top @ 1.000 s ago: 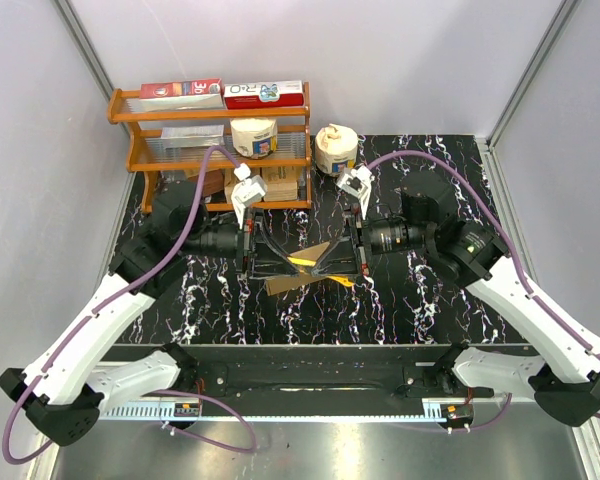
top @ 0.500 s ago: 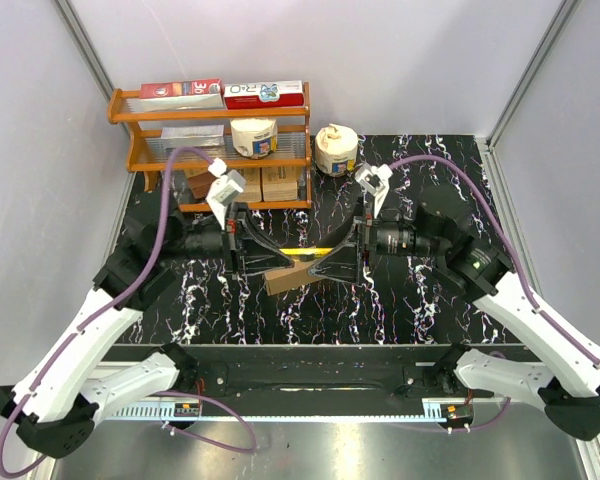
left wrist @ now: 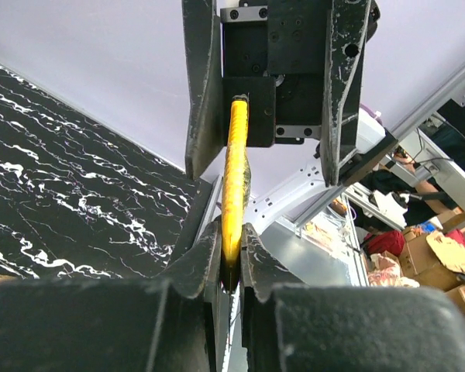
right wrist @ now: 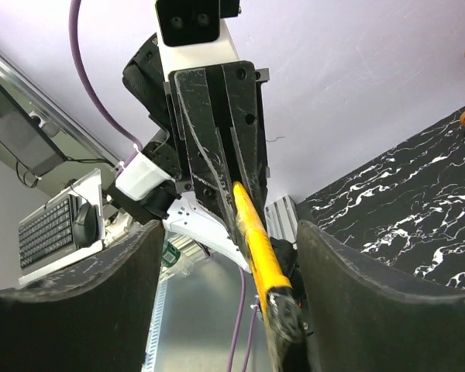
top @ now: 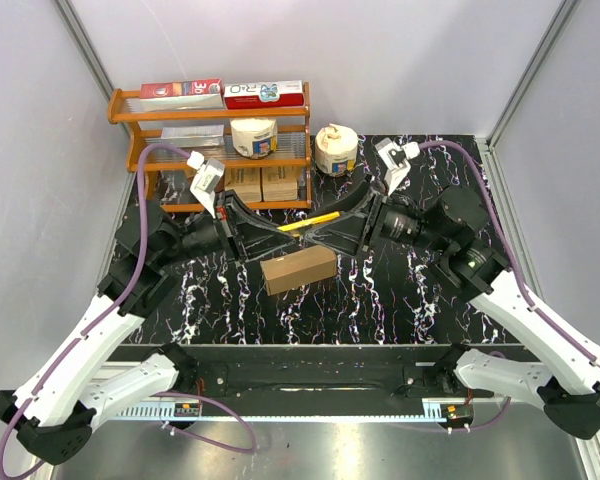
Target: Unpack the express box
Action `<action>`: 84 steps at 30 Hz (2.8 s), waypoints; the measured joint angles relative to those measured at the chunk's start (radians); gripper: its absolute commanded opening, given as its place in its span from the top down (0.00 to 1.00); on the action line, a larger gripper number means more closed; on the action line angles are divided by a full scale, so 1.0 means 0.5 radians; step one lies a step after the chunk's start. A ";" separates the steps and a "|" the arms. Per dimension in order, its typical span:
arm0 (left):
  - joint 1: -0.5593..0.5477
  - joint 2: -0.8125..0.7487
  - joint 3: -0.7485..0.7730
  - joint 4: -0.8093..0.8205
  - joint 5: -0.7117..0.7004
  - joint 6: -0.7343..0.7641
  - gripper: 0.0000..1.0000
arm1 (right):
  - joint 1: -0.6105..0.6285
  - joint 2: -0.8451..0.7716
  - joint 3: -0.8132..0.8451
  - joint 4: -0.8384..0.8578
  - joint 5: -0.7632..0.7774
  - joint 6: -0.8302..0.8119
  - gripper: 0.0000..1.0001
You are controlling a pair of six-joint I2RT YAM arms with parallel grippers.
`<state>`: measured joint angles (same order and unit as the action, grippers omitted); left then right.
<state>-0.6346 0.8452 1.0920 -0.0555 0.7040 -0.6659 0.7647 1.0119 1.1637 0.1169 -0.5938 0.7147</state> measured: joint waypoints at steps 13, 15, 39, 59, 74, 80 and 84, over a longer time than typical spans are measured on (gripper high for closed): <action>0.000 0.015 -0.009 0.014 -0.054 -0.043 1.00 | 0.000 0.121 0.059 0.025 -0.019 0.038 0.69; -0.001 0.015 -0.009 0.019 -0.051 -0.043 1.00 | 0.000 0.123 0.059 0.026 -0.018 0.030 0.83; -0.002 0.367 0.109 -0.758 -0.667 0.850 0.01 | 0.000 -0.093 -0.211 -0.974 1.392 -0.279 1.00; -0.052 1.338 -0.056 -0.754 -0.881 1.741 0.02 | -0.002 -0.163 -0.459 -1.115 1.763 -0.292 1.00; -0.085 1.430 -0.130 -0.634 -0.890 2.078 0.65 | -0.013 -0.162 -0.765 -0.837 1.718 -0.298 1.00; -0.114 1.371 -0.222 -0.526 -0.914 2.235 0.68 | -0.013 -0.156 -0.913 -0.640 1.712 -0.357 1.00; -0.124 1.360 -0.243 -0.497 -0.920 2.310 0.70 | -0.013 -0.145 -0.942 -0.452 1.729 -0.404 1.00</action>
<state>-0.6964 1.5249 0.9707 -0.3042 0.2440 0.4892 0.7582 0.9394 0.6926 -0.1093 0.2707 0.5125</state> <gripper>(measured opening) 0.554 0.153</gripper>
